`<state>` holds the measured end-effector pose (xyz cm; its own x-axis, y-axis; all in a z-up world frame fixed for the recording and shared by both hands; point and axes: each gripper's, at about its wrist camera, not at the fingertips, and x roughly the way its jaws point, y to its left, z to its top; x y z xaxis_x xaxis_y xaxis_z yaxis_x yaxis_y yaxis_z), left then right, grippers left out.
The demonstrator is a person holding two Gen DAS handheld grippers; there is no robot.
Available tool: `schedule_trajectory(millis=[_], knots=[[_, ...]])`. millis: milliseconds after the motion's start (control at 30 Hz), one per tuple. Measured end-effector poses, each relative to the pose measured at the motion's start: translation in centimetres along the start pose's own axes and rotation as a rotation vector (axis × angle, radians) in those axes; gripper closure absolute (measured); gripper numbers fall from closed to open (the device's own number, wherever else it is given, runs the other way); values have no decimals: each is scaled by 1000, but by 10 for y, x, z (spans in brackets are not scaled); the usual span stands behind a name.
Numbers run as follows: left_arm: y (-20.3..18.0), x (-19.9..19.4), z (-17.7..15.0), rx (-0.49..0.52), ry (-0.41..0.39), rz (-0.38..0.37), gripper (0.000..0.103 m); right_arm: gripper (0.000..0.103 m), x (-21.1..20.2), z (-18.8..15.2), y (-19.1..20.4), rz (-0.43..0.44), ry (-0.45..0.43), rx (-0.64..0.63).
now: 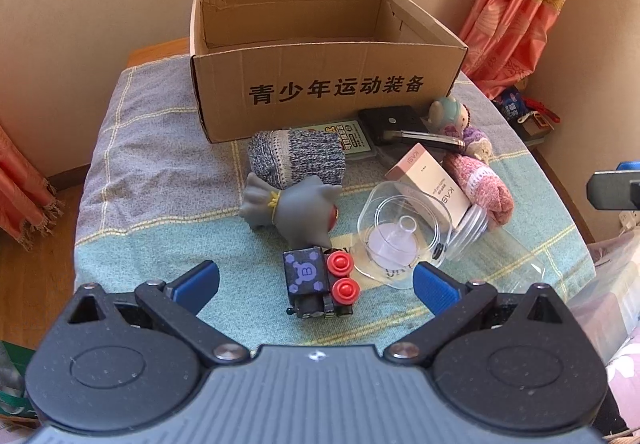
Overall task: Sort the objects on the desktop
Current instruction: 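Grasp the black cube toy with left tool while right tool grasps the clear plastic jar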
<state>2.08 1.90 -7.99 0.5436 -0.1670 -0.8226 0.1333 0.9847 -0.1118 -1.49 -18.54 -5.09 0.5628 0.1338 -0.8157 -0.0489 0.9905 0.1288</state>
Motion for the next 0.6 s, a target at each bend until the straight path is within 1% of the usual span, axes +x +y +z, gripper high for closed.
schedule_trajectory(millis=[33, 167, 300, 433, 600], knots=[[0, 4, 0, -1, 2, 5, 1, 0, 0, 0, -2, 5, -10, 1], [-7, 21, 0, 73, 19, 67, 1, 0, 6, 0, -7, 4, 6, -2], [-2, 40, -3, 19, 74, 70, 1, 0, 13, -4, -13, -28, 24, 1], [0, 55, -8, -2, 101, 97, 3, 0, 16, -8, -18, -19, 38, 11], [1, 61, -8, -8, 102, 71, 3, 0, 21, -9, -19, -21, 42, -22]])
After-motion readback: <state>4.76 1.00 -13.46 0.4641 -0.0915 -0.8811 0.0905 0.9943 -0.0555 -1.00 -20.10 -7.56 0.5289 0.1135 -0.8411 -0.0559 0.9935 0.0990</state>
